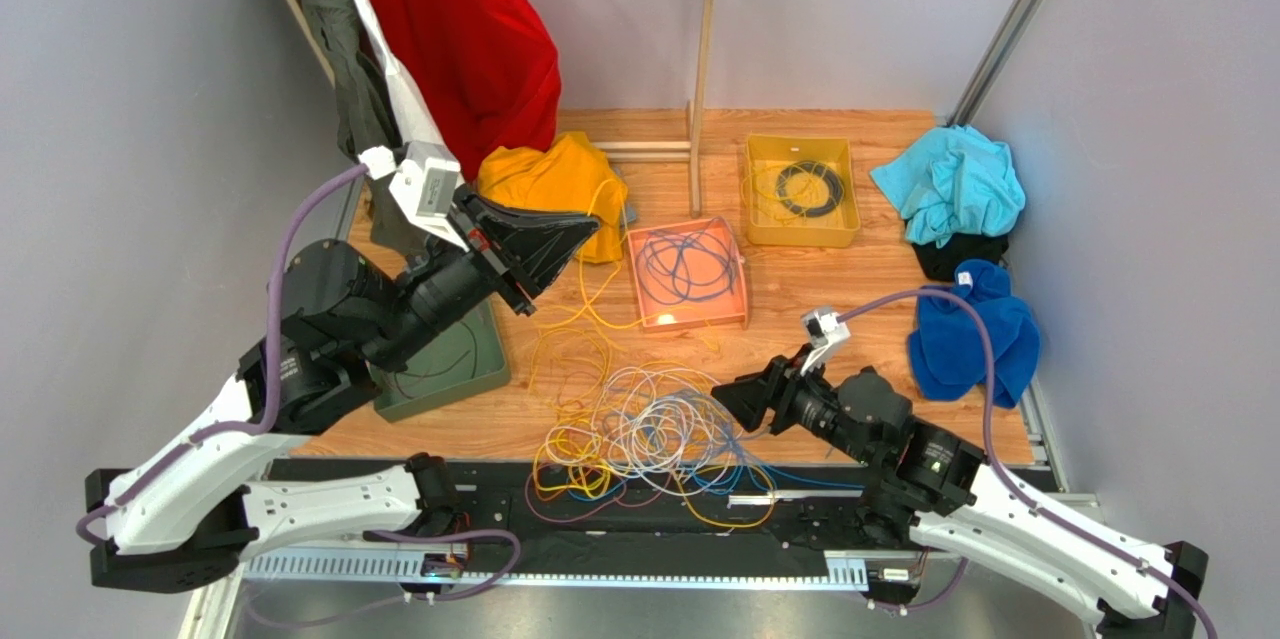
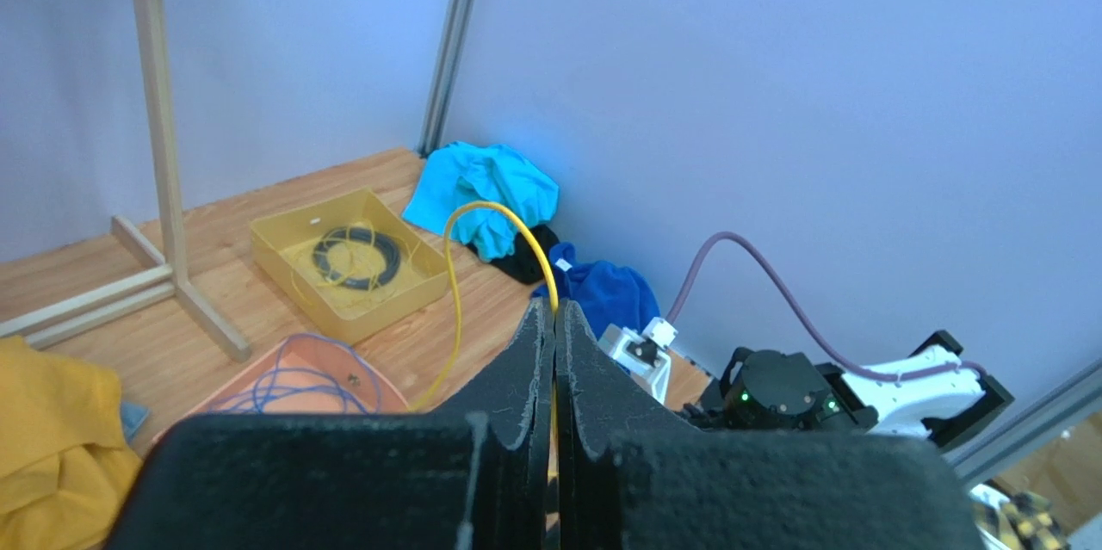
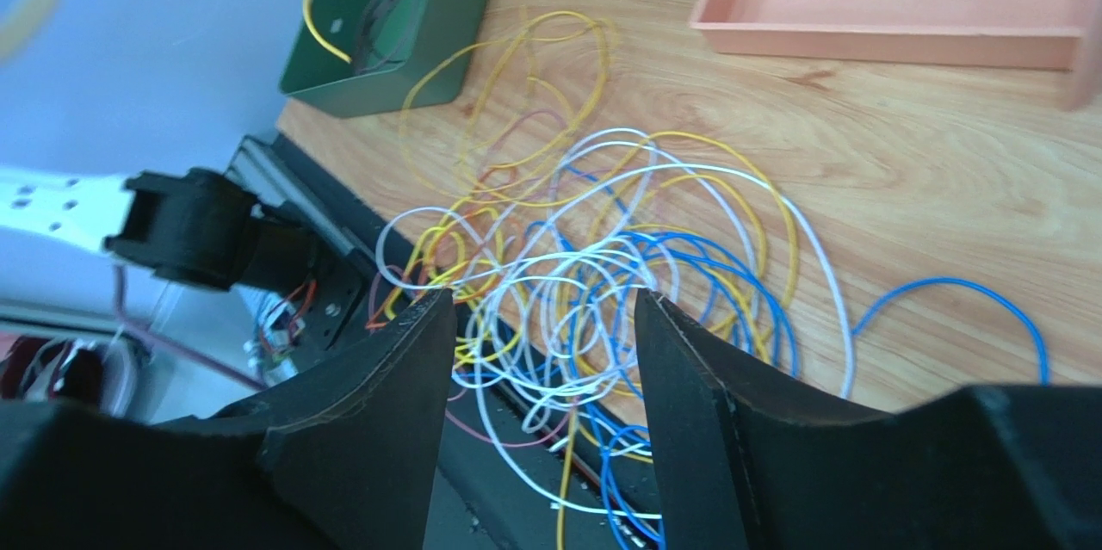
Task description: Untangle the cables
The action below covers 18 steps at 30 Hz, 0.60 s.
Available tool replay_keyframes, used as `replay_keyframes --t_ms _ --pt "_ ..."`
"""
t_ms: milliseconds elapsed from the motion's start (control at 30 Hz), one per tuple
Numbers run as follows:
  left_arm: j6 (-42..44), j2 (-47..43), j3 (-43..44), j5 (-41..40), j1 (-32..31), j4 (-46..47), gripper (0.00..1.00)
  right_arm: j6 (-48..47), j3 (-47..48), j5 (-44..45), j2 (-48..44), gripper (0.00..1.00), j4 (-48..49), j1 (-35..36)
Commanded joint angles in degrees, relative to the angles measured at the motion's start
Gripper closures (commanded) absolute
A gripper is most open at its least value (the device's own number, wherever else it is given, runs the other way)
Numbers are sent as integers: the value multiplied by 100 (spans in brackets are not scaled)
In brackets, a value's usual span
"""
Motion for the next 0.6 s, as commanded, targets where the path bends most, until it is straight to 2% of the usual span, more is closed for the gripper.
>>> replay_keyframes --t_ms 0,133,367,500,567 --pt "164 273 255 301 -14 -394 100 -137 296 -352 -209 42 805 181" --pt "59 387 -69 143 -14 -412 100 -338 743 -511 -421 40 930 251" --pt "59 519 -377 -16 -14 -632 100 -874 1517 -80 -746 39 182 269" --pt "24 633 -483 379 -14 -579 100 -902 1711 -369 -257 38 550 269" --pt "-38 765 -474 485 -14 -588 100 -840 1746 -790 34 38 1042 269"
